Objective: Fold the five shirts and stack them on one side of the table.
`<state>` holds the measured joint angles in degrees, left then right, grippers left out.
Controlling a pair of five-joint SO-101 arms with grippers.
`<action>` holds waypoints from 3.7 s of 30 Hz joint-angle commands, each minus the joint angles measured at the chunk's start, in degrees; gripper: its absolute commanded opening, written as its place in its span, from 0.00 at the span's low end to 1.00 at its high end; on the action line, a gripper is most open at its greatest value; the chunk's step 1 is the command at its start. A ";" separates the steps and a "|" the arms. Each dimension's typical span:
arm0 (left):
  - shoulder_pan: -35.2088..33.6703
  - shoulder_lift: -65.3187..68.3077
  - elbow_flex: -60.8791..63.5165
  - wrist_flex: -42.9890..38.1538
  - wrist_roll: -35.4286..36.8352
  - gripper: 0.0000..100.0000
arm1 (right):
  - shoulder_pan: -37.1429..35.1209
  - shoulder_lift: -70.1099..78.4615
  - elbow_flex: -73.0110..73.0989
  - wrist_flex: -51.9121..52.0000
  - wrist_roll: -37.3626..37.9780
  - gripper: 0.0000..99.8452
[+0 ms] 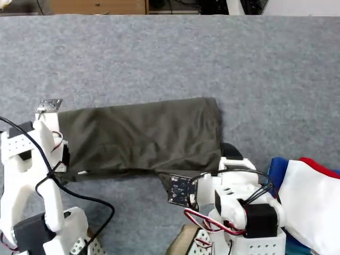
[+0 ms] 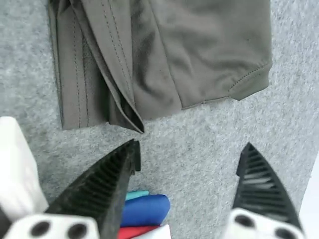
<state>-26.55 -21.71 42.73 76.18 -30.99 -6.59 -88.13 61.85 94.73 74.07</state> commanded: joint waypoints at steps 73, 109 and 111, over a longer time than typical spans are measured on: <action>5.10 43.82 -53.10 -2.29 24.97 0.02 | 1.45 96.04 -54.02 -35.78 -36.31 0.01; -4.40 -0.84 14.33 -35.52 20.92 0.02 | -9.98 56.13 -11.38 -22.24 -13.98 0.02; -4.40 -0.84 15.38 -37.54 20.92 0.02 | -9.98 60.18 -11.47 -22.95 -14.15 0.01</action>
<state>-30.15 -20.66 57.32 42.07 -10.77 -16.00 -32.66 50.68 73.80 60.70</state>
